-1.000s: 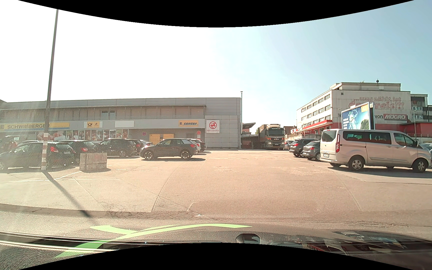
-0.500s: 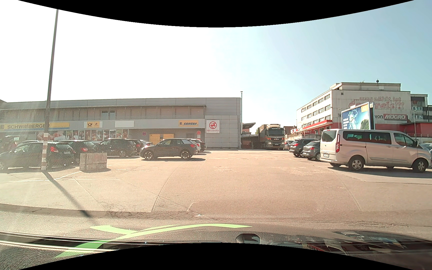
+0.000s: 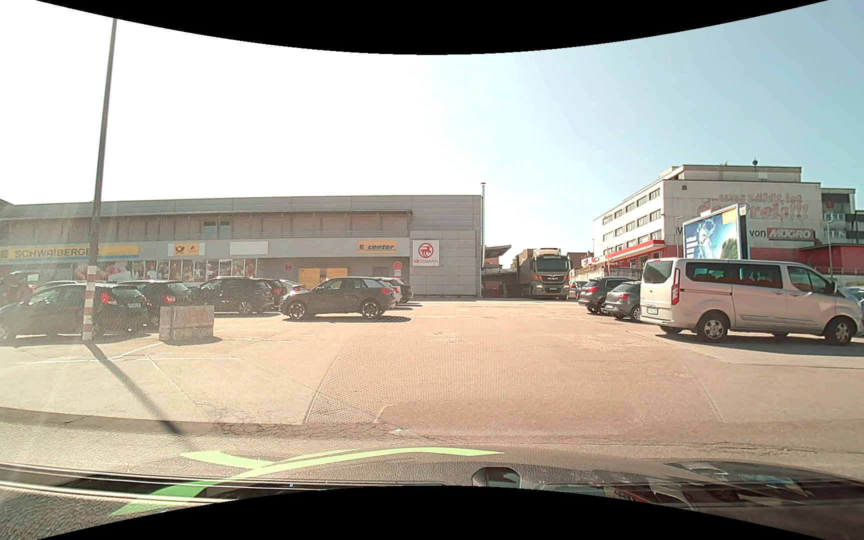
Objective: Follow the waypoints while adhering to traffic rules and regulations
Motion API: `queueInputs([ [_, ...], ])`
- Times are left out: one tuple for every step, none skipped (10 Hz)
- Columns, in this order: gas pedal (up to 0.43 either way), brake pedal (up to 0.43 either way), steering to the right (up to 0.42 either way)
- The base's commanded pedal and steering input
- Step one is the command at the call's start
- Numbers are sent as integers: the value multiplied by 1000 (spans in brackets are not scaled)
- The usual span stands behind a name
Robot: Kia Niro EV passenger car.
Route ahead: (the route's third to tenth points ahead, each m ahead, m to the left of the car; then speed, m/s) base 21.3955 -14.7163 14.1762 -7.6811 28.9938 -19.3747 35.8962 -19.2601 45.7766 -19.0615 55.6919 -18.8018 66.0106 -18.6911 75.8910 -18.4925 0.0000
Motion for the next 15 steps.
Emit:
queueInputs([
  [0,421,-55],
  [0,421,-56],
  [0,421,-55],
  [0,421,-55],
  [0,421,-55],
  [0,421,-55],
  [0,421,-55],
  [0,421,-55],
  [0,421,-56],
  [0,421,-55],
  [0,421,-55],
  [0,421,-56],
  [0,421,-55],
  [0,421,-55],
  [0,421,-55],
])
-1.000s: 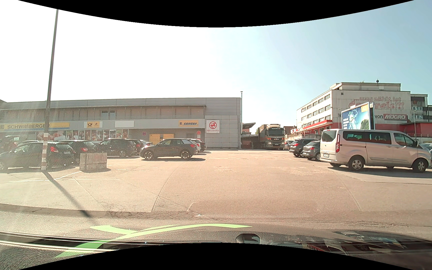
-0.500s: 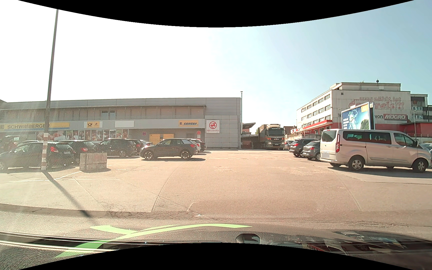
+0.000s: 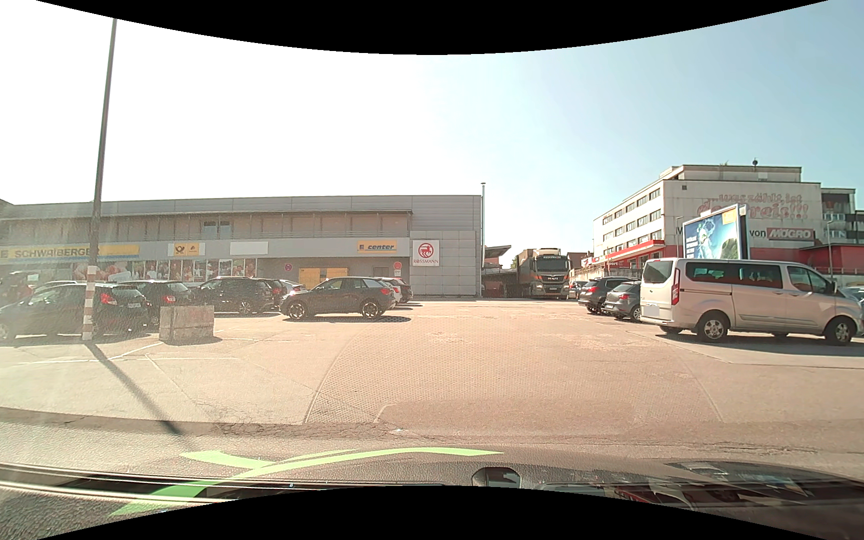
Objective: Follow the waypoints while adhering to traffic rules and regulations
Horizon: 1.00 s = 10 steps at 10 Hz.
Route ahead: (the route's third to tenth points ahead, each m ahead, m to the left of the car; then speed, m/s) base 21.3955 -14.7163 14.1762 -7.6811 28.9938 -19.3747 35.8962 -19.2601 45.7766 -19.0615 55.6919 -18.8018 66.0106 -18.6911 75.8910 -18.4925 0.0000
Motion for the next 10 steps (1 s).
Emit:
queueInputs([
  [0,421,-56],
  [0,421,-55],
  [0,421,-55],
  [0,421,-55],
  [0,421,-55],
  [0,421,-55],
  [0,421,-55],
  [0,421,-55],
  [0,421,-55],
  [0,421,-56],
])
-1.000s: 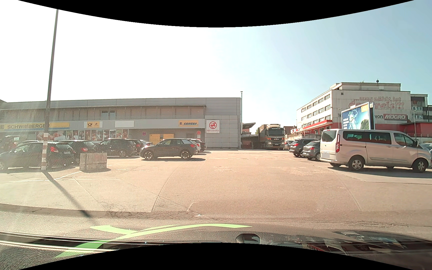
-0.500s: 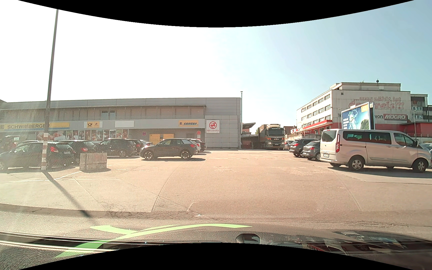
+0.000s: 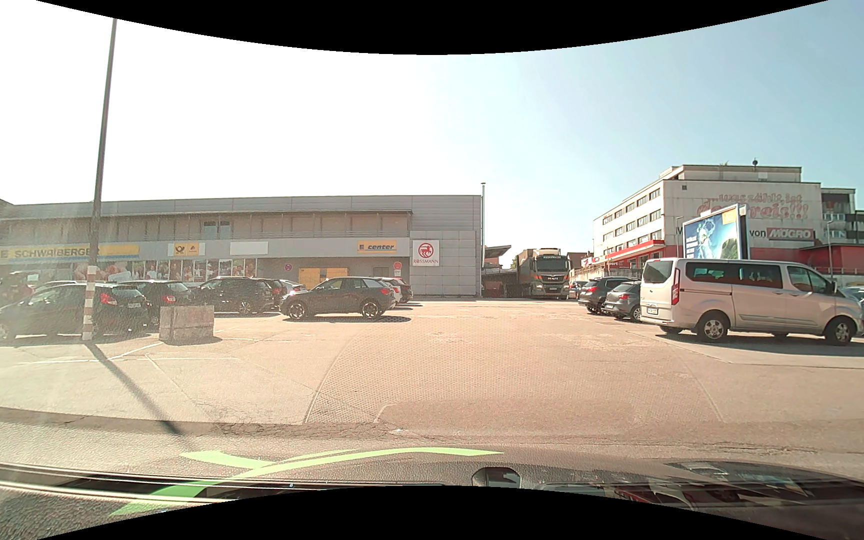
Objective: Follow the waypoints while adhering to traffic rules and regulations
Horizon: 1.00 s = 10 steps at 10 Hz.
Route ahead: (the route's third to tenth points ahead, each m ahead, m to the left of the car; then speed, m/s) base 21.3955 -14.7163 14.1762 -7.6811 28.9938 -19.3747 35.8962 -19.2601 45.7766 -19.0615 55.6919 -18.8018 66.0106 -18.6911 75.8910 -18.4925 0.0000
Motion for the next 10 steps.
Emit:
queueInputs([
  [0,421,-55],
  [0,421,-55],
  [0,421,-55],
  [0,421,-55],
  [0,421,-55],
  [0,421,-55],
  [0,421,-55],
  [0,421,-55],
  [0,421,-55],
  [0,421,-55],
])
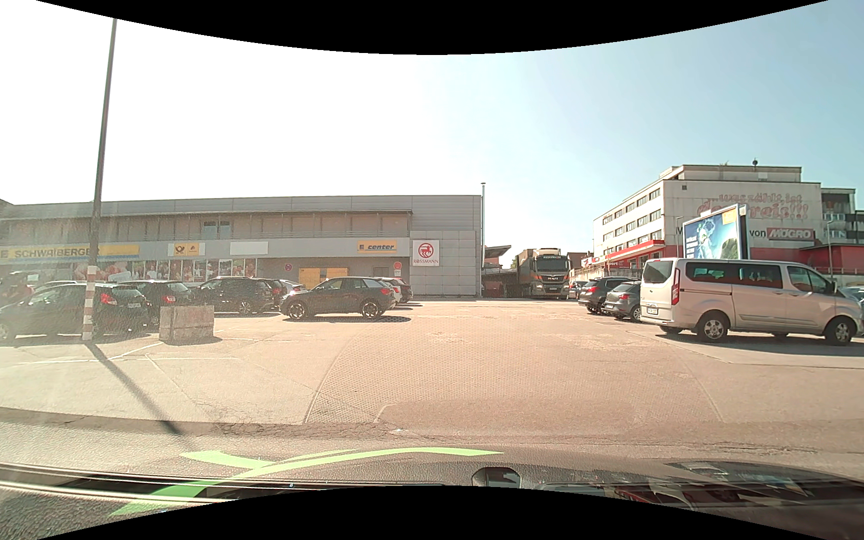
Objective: Follow the waypoints while adhering to traffic rules and regulations
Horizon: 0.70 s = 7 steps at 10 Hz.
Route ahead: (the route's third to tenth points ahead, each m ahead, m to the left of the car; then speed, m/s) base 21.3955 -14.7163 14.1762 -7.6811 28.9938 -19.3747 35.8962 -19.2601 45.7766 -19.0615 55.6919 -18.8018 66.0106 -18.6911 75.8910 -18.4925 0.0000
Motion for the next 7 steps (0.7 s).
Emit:
queueInputs([
  [0,421,-56],
  [0,421,-55],
  [0,421,-55],
  [0,421,-55],
  [0,421,-55],
  [0,421,-55],
  [0,421,-55],
])
